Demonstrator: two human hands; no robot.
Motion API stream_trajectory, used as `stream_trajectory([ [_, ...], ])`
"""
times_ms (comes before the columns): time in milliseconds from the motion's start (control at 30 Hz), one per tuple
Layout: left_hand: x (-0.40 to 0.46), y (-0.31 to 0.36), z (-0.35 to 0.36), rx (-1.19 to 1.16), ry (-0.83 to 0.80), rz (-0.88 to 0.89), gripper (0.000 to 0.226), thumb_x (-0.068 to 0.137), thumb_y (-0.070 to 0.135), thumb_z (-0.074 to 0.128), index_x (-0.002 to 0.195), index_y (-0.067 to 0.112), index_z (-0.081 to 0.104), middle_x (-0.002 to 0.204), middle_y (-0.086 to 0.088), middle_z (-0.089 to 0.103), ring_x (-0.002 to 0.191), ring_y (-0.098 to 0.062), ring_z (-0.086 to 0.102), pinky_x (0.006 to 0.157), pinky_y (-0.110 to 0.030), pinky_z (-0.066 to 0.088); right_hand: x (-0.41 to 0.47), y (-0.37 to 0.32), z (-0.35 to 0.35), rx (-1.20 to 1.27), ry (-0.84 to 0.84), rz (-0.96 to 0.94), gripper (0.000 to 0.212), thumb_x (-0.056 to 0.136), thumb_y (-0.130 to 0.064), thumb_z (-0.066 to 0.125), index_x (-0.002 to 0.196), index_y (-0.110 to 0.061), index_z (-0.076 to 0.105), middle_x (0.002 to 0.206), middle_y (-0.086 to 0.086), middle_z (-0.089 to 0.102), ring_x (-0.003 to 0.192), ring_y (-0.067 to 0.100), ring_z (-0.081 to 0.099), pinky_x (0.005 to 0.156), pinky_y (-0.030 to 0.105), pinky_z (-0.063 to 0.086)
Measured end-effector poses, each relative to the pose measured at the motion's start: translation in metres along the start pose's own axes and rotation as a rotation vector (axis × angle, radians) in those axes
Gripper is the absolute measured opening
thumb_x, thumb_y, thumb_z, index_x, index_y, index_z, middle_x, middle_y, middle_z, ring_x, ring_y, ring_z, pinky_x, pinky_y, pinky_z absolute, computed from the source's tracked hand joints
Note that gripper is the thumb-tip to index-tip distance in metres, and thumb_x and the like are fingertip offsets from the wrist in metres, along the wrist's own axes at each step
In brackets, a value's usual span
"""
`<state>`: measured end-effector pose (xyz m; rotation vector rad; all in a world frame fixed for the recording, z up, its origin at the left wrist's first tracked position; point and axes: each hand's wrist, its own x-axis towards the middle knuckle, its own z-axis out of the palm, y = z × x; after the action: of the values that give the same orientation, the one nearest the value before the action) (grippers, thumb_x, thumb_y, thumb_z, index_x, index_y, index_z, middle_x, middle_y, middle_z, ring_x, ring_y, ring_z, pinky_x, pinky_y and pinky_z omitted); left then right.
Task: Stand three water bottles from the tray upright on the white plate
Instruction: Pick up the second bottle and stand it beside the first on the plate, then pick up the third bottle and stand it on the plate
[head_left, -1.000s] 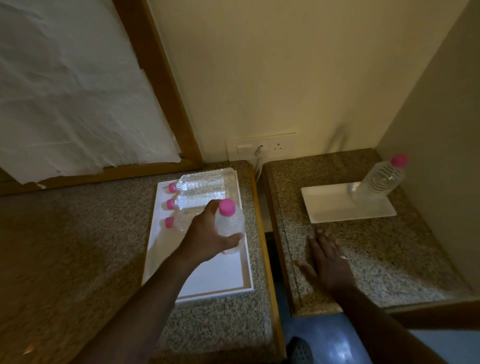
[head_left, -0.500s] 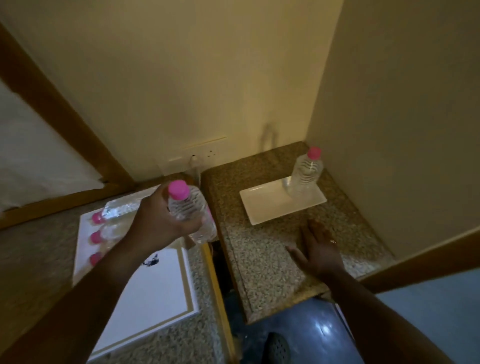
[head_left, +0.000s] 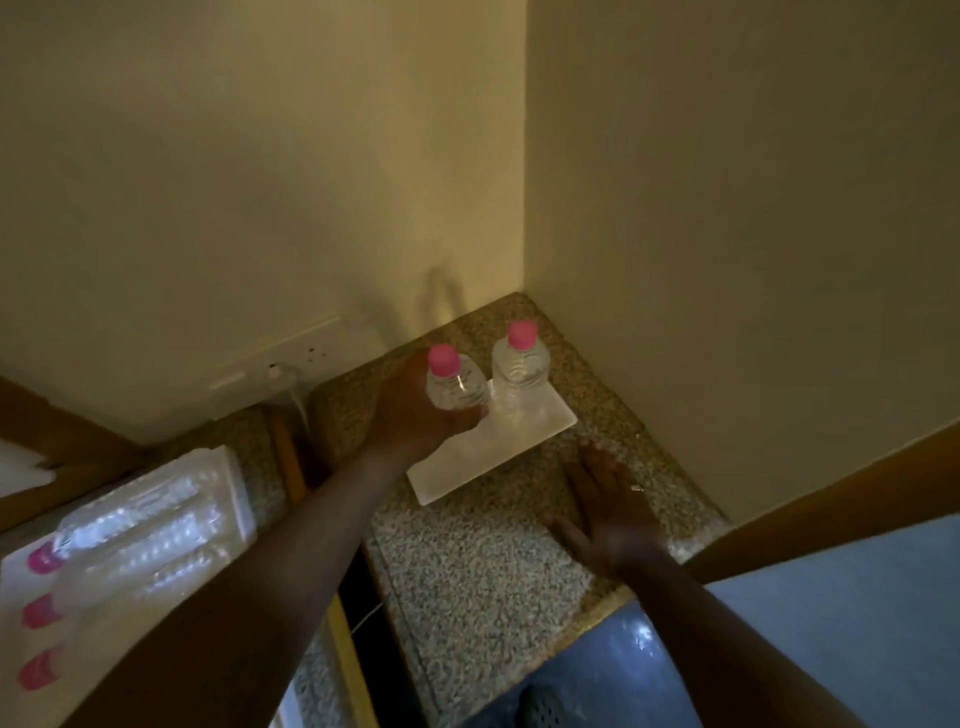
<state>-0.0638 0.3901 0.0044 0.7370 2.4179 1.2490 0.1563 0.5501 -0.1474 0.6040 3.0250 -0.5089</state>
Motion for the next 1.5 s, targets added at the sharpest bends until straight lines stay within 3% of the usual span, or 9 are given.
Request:
stream_trajectory([
  [267,0.026,-0.010,0.020,0.042,-0.045,-0.001,0.069,0.059,0.033,0.092,0.119,0.031,0.058,0.109,0.010,0.064,0.099,-0.012,0.061,0.071,-0.020,0.043,0.002,0.003,0.005,-0.009,-0.003,0.016,0.088,0.089,-0.081,0.021,0.155,-0.023,0.017,0.164,0.005,-0.002,0.148,0.018,-0.016,0.116,0.039,-0.013],
  [533,0.033,-0.012,0.018,0.005,-0.138,0.006,0.072,0.063,0.026,0.091,0.125,0.021,0.055,0.121,-0.003,0.066,0.111,-0.023,0.062,0.094,-0.046,0.051,0.002,0.002,0.008,-0.007,0.012,0.024,0.086,0.089,-0.081,0.025,0.155,-0.025,0.019,0.163,0.004,0.001,0.146,0.013,-0.022,0.114,0.036,-0.017],
  [733,0.026,-0.015,0.020,-0.041,-0.095,0.003,0.084,0.056,0.030,0.093,0.127,0.028,0.050,0.125,0.003,0.061,0.115,-0.020,0.059,0.092,-0.038,0.050,0.003,0.005,0.010,-0.013,-0.016,0.028,0.088,0.088,-0.082,0.021,0.156,-0.027,0.010,0.164,0.004,-0.006,0.149,0.021,-0.015,0.118,0.042,-0.008],
  [867,0.012,-0.026,0.010,0.043,-0.090,-0.051,0.108,0.054,0.045,0.092,0.143,0.029,0.034,0.146,0.005,0.045,0.131,-0.015,0.043,0.100,-0.032,0.038,0.004,0.007,0.012,-0.027,-0.034,0.031,0.089,0.087,-0.083,0.021,0.156,-0.027,0.008,0.164,0.006,-0.007,0.149,0.022,-0.015,0.119,0.046,-0.005],
  [967,-0.011,-0.041,-0.015,0.186,-0.096,-0.127,0.115,0.057,0.056,0.087,0.150,0.029,0.025,0.158,0.001,0.032,0.142,-0.021,0.033,0.113,-0.043,0.034,0.003,0.005,0.010,-0.023,-0.045,0.029,0.092,0.086,-0.085,0.020,0.155,-0.026,0.008,0.164,0.007,-0.007,0.149,0.023,-0.015,0.120,0.048,-0.003],
  [1067,-0.047,-0.062,-0.055,0.288,-0.061,-0.082,0.099,0.060,0.056,0.085,0.142,0.026,0.039,0.148,-0.003,0.045,0.134,-0.019,0.043,0.105,-0.042,0.042,-0.001,-0.008,0.008,-0.043,-0.013,0.009,0.092,0.086,-0.084,0.025,0.155,-0.022,0.016,0.164,0.011,0.002,0.150,0.026,-0.007,0.119,0.048,-0.002],
  [1200,-0.107,-0.092,-0.117,0.343,0.072,-0.131,0.084,0.058,0.066,0.079,0.129,0.026,0.057,0.141,-0.005,0.049,0.130,-0.022,0.044,0.099,-0.031,0.036,-0.009,-0.055,0.018,-0.002,0.020,-0.098,0.088,0.087,-0.081,0.035,0.146,-0.016,0.039,0.159,0.016,0.027,0.146,0.031,0.015,0.115,0.050,0.013],
  [1333,-0.159,-0.123,-0.165,0.466,0.184,-0.153,0.077,0.051,0.076,0.070,0.108,0.025,0.068,0.122,0.000,0.060,0.120,-0.022,0.051,0.096,-0.031,0.039,-0.014,-0.104,0.034,0.016,0.005,-0.186,0.085,0.087,-0.080,0.039,0.142,-0.016,0.045,0.156,0.017,0.032,0.144,0.032,0.022,0.115,0.049,0.019],
  [1500,-0.202,-0.159,-0.206,0.676,0.076,-0.265,0.089,0.051,0.069,0.081,0.125,0.024,0.061,0.131,-0.001,0.058,0.119,-0.025,0.051,0.097,-0.037,0.041,-0.015,-0.146,0.047,0.000,-0.003,-0.285,0.077,0.089,-0.075,0.037,0.138,-0.017,0.048,0.150,0.018,0.041,0.140,0.033,0.029,0.112,0.048,0.020],
])
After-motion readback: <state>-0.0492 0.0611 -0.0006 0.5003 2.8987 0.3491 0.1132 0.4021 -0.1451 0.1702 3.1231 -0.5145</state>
